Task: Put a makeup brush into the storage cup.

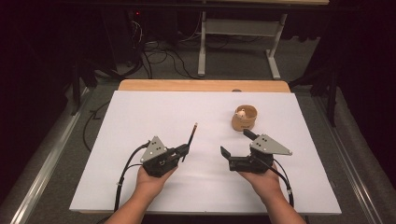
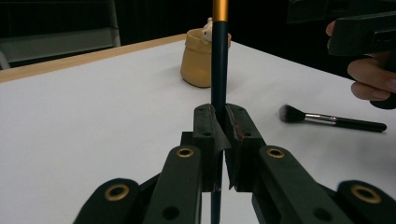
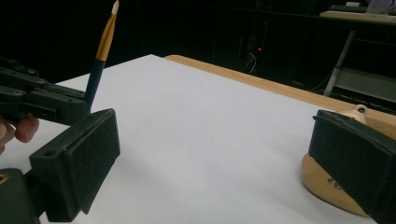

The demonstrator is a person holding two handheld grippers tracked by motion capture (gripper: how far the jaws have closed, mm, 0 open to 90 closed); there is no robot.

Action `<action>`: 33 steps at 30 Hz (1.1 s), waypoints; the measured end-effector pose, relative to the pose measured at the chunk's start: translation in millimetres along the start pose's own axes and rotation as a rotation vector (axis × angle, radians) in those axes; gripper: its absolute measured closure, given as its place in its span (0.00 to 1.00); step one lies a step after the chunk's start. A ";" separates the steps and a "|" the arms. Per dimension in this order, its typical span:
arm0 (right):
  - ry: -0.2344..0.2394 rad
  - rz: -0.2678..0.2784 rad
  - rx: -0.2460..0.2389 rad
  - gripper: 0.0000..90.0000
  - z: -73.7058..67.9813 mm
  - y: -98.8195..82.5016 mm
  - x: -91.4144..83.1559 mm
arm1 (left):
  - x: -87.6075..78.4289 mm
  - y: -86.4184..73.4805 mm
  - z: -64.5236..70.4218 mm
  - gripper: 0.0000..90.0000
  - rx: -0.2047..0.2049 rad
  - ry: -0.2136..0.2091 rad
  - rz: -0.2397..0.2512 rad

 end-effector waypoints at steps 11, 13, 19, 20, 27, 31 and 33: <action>0.011 -0.006 0.017 0.08 -1.1 -1.9 2.2 | 7.3 1.1 6.0 0.93 0.005 -0.023 -0.001; 0.014 -0.004 0.017 0.09 -1.6 -2.0 2.4 | 8.5 1.1 7.1 0.93 0.005 -0.027 -0.002; 0.016 -0.001 0.025 0.12 -1.9 -2.5 2.5 | 10.3 0.8 7.3 0.93 0.001 -0.031 -0.007; 0.015 -0.001 0.026 0.12 -1.7 -2.8 2.6 | 10.4 0.7 7.1 0.93 0.002 -0.031 -0.008; 0.019 -0.002 0.034 0.15 -1.6 -3.6 1.6 | 11.3 0.5 4.7 0.93 -0.002 -0.031 -0.013; 0.016 0.005 0.036 0.15 0.5 -3.6 1.6 | 14.2 6.7 -1.9 0.93 -0.001 -0.016 -0.025; 0.013 0.005 0.041 0.15 1.6 -3.8 0.8 | 16.3 11.7 -4.9 0.93 0.004 0.001 -0.026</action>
Point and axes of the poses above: each handheld gripper's, and its own axes: x roughly forward along the jaws, y roughly out of its top, z roughly to its right, the point moved 3 cm from there along x, roughly forward along the jaws, and after that the axes turned 10 degrees about -z, right-handed, at the moved point
